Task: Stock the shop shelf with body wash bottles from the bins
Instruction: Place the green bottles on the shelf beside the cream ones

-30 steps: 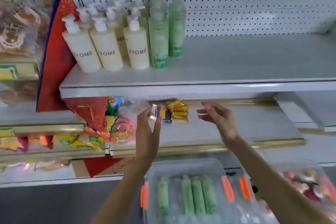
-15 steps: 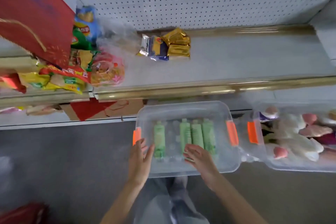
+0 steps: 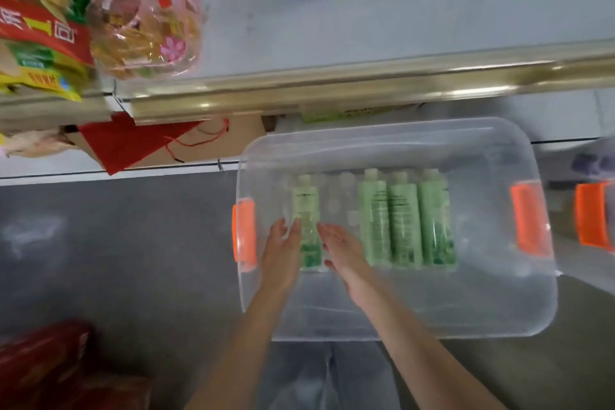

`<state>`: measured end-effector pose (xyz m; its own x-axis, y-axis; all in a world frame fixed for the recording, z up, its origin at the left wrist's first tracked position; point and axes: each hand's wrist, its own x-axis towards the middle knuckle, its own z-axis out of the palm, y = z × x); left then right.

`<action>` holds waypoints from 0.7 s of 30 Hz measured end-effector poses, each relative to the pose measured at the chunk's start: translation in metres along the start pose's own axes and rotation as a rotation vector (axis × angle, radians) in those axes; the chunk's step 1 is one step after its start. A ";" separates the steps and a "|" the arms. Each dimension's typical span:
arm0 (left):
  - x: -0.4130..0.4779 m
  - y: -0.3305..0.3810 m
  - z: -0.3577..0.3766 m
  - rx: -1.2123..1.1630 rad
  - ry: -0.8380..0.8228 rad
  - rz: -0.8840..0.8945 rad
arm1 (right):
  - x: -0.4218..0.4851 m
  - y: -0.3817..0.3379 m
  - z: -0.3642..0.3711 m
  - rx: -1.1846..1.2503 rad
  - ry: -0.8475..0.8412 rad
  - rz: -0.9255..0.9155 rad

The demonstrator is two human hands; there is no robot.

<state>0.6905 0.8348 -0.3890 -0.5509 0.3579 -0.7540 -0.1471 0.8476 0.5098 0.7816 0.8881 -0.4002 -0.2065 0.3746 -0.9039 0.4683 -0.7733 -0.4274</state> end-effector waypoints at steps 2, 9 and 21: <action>0.017 -0.007 0.008 -0.015 -0.023 -0.029 | 0.018 0.000 0.005 0.019 0.020 -0.010; 0.056 -0.024 0.026 -0.104 -0.049 -0.108 | 0.059 0.004 0.015 0.104 -0.013 0.048; 0.030 -0.012 0.019 -0.300 -0.202 -0.193 | 0.037 0.001 -0.004 -0.019 -0.009 -0.021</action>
<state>0.6914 0.8426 -0.4253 -0.3216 0.2986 -0.8985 -0.4817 0.7654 0.4268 0.7774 0.9032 -0.4334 -0.2242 0.3856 -0.8950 0.4804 -0.7554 -0.4457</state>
